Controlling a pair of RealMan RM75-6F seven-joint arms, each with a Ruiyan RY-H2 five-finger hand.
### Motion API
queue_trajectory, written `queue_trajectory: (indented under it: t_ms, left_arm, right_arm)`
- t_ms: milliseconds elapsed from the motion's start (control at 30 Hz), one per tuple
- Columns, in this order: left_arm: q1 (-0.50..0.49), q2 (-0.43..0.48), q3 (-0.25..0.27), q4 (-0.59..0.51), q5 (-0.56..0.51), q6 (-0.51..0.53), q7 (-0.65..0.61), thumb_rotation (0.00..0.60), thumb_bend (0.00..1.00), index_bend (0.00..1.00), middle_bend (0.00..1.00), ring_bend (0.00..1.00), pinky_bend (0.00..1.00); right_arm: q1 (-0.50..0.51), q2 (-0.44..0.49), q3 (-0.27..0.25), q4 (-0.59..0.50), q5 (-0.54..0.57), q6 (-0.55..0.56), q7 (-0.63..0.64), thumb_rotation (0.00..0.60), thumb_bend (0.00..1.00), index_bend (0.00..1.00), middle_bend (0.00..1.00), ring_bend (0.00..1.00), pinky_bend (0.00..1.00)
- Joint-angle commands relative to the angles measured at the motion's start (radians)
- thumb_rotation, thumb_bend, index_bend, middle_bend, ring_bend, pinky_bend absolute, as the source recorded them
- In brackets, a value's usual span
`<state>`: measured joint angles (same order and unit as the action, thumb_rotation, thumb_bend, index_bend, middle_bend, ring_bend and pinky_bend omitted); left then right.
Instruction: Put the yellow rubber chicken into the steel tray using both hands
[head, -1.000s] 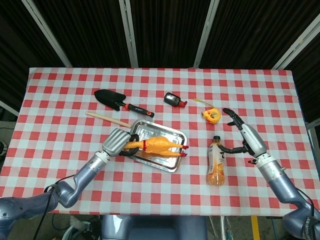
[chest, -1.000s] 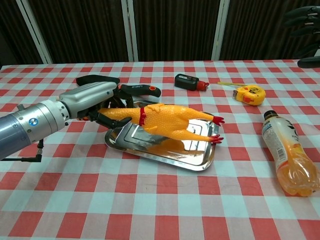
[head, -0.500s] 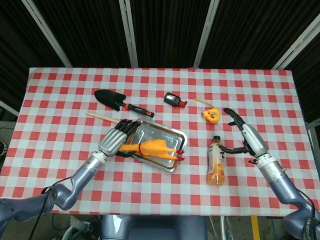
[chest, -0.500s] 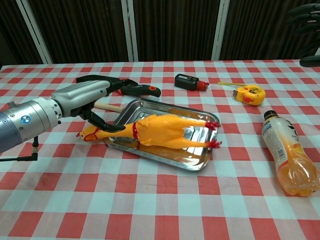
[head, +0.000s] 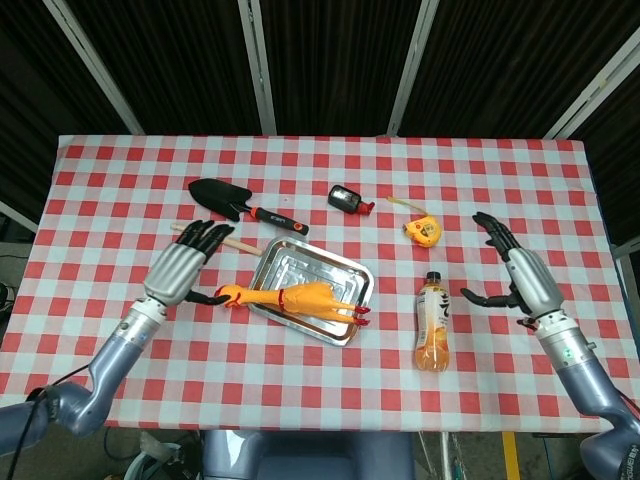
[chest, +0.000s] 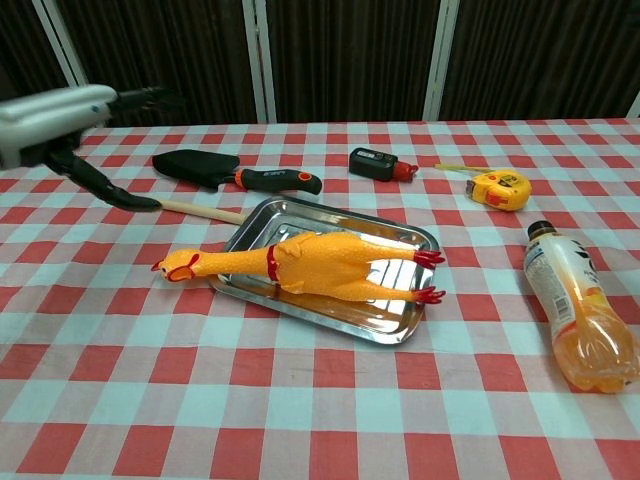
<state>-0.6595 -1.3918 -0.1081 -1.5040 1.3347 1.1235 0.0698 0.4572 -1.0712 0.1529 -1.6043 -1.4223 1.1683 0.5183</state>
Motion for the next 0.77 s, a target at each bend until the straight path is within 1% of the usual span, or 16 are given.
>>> queue_trajectory:
  t_ms: [33, 133, 200, 333, 433, 567, 667, 767]
  left_arm:
    - [0.104, 0.134, 0.004, -0.128, -0.038, 0.108, 0.040, 0.600, 0.09, 0.06, 0.10, 0.00, 0.01]
    - [0.167, 0.192, 0.028, -0.172, -0.026, 0.168, 0.027, 0.600, 0.09, 0.09, 0.12, 0.00, 0.01]
    - [0.215, 0.227, 0.055, -0.192, -0.001, 0.213, 0.013, 0.600, 0.09, 0.09, 0.13, 0.00, 0.01]
    - [0.289, 0.260, 0.095, -0.208, 0.034, 0.284, 0.007, 0.600, 0.09, 0.11, 0.13, 0.00, 0.01]
    - [0.351, 0.274, 0.127, -0.215, 0.060, 0.343, 0.004, 0.600, 0.09, 0.12, 0.13, 0.00, 0.01]
    - [0.409, 0.275, 0.157, -0.212, 0.094, 0.389, 0.003, 0.600, 0.09, 0.13, 0.14, 0.00, 0.01]
    - [0.439, 0.268, 0.171, -0.199, 0.116, 0.407, 0.001, 0.600, 0.09, 0.13, 0.14, 0.00, 0.01]
    - [0.455, 0.262, 0.175, -0.189, 0.126, 0.407, 0.001, 0.600, 0.09, 0.13, 0.14, 0.00, 0.01]
  right_arm:
    - [-0.058, -0.012, -0.010, 0.037, 0.011, 0.097, -0.150, 0.600, 0.24, 0.00, 0.02, 0.01, 0.19]
    - [-0.094, -0.020, -0.021, 0.045, 0.016, 0.148, -0.229, 0.600, 0.24, 0.00, 0.02, 0.00, 0.15]
    - [-0.123, -0.023, -0.033, 0.053, 0.007, 0.189, -0.288, 0.600, 0.24, 0.00, 0.02, 0.00, 0.13]
    - [-0.174, -0.041, -0.058, 0.070, -0.013, 0.262, -0.409, 0.600, 0.24, 0.00, 0.02, 0.00, 0.10]
    - [-0.218, -0.056, -0.082, 0.071, -0.017, 0.305, -0.488, 0.600, 0.24, 0.00, 0.02, 0.00, 0.09]
    - [-0.270, -0.073, -0.104, 0.061, -0.025, 0.360, -0.551, 0.600, 0.24, 0.00, 0.02, 0.00, 0.09]
    - [-0.300, -0.071, -0.121, 0.047, -0.027, 0.369, -0.549, 0.600, 0.24, 0.00, 0.02, 0.00, 0.09]
    - [-0.318, -0.071, -0.132, 0.045, -0.021, 0.365, -0.575, 0.600, 0.24, 0.00, 0.02, 0.00, 0.09]
